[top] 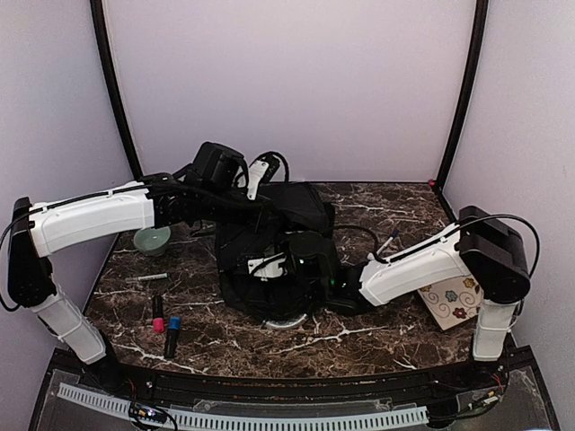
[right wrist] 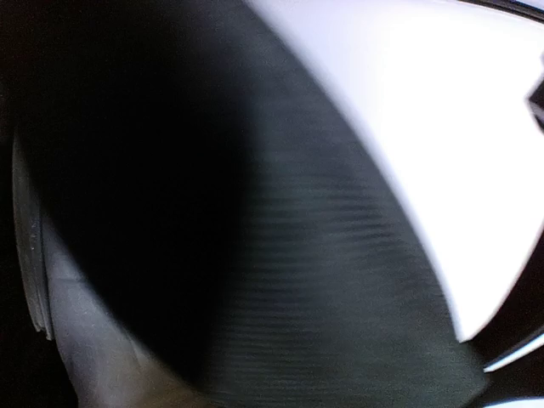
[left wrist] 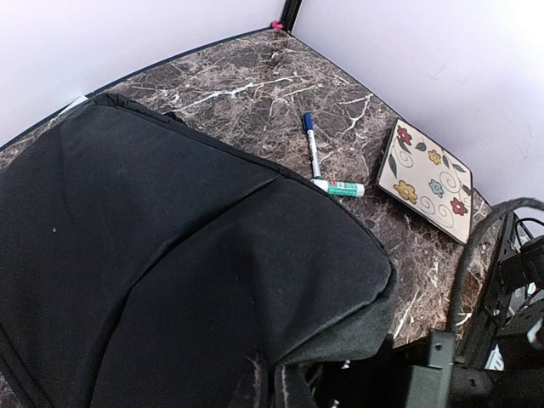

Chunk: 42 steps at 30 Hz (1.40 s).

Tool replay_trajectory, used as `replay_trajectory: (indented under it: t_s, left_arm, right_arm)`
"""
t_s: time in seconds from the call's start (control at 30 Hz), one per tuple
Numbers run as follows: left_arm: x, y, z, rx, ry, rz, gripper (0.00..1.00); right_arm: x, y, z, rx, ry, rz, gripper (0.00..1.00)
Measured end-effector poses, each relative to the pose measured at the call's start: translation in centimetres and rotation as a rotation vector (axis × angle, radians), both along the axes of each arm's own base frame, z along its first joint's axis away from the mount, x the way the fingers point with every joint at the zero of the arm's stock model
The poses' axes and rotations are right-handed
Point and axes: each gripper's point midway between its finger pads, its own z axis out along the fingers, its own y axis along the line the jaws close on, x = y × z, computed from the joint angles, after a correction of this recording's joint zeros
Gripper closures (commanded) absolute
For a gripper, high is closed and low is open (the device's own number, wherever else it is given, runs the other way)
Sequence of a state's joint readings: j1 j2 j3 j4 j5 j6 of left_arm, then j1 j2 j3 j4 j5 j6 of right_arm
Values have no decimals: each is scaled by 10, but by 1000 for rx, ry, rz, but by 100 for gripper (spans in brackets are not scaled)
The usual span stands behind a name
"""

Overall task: Pack the student bag
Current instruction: Place the pencil case in the largest pocket of the bag, then adjust the pencil case in the largest pocket of the bag.

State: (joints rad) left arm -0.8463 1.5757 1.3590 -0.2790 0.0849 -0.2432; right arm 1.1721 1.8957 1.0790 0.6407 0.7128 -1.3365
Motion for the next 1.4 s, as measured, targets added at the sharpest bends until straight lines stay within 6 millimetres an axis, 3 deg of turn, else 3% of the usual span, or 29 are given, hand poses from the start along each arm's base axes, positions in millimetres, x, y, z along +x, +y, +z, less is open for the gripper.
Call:
replay_trajectory:
  t_s: [0.2,0.27,0.33,0.4,0.53,0.67,0.83,0.93,1.0,1.1,1.2,1.3,1.4]
  left_arm:
    - [-2,0,-2,-2,11,-4,100]
    - [-2,0,-2,0,12,-4,100]
    - [-3,1,-2,-1,11,-4,100]
    - [-3,1,-1,-2,9,-3,100]
    - [-4,3,1,-5,4,0,100]
    - [-4,4,1,-6,3,0,100]
    - [-4,4,1,-6,3,-1,100]
    - [-3,4,1,-7,4,1,100]
    - [-3,5,1,-8,5,1,100]
    - [-2,5,2,-14,4,-1,100]
    - [-2,5,2,-17,5,-3,100]
    - [-2,5,3,-20,8,-5,100]
    - [-2,4,3,-22,9,-5,100]
  right_arm:
    - [7,-9,-54,-46,-38,-35,100]
    - [3,-9,-54,-30,-44,-30,100]
    - [-8,-8,-50,-13,-16,-7,92]
    - [-22,-6,-51,-22,43,29,80]
    - [-72,4,-60,-46,237,165,51]
    - [-112,6,-90,-125,435,229,42]
    - [-141,-12,-119,-215,659,242,32]
    - [-159,-24,-112,-234,777,266,31]
    - [-167,-24,-93,-197,841,285,30]
    - [-162,-12,-53,-78,896,300,29]
    - [-137,-6,-29,33,909,259,28]
    - [-107,-5,-24,99,916,184,30]
    - [-81,-3,-37,126,941,108,30]
